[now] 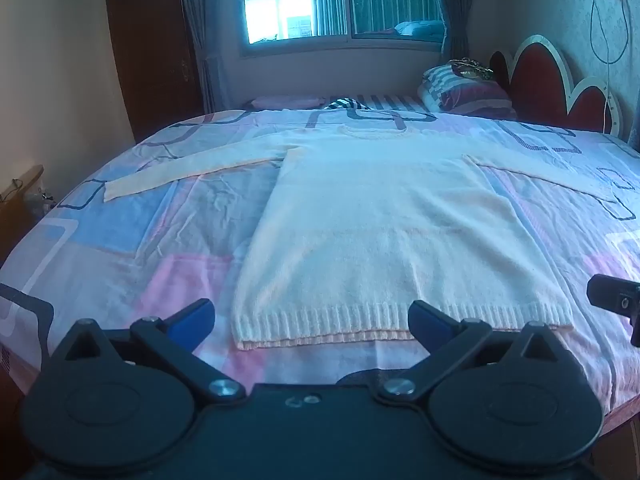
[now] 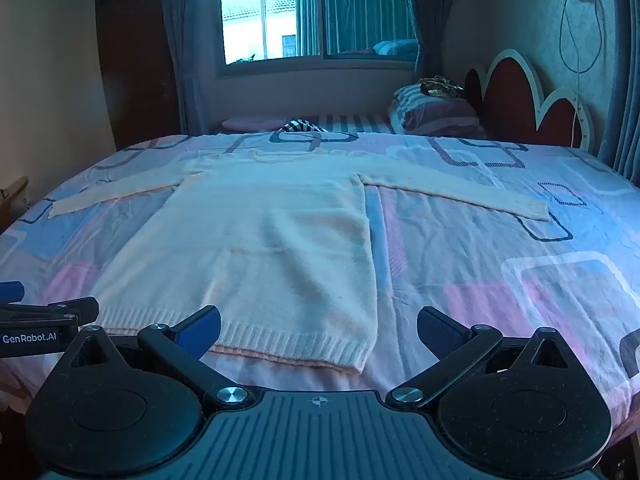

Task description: Fold small clothes

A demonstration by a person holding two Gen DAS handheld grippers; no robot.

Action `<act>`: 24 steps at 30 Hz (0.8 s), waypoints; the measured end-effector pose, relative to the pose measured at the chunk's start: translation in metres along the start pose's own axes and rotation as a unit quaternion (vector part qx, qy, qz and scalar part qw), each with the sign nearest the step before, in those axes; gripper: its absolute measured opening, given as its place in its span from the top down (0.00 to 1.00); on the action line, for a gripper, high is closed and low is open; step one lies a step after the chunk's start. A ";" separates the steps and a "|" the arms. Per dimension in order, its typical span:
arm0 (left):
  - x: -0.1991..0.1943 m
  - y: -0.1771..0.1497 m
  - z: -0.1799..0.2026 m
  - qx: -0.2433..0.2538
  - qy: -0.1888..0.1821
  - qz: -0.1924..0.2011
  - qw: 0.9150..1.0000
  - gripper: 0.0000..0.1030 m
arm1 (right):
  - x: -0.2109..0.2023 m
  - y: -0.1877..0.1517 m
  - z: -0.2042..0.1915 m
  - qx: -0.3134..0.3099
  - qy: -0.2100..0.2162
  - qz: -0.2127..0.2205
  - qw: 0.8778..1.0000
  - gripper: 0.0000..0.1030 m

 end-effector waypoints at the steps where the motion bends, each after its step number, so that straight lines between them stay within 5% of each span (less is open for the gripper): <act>1: 0.000 0.000 0.000 0.000 0.000 0.000 1.000 0.01 | 0.000 0.000 0.000 0.000 -0.001 0.000 1.000 0.00; 24: -0.006 0.004 0.006 0.005 0.003 0.005 1.000 0.01 | -0.007 0.005 0.011 0.008 -0.003 0.002 1.000 0.00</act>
Point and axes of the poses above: each gripper's, at about its wrist camera, not at the fingertips, and x roughly the way its jaws point, z to its right, y to its top, the point moved 1 cm from there along x, roughly the way its jaws point, and after that the axes turned 5 degrees about z, right-handed, at the moved point
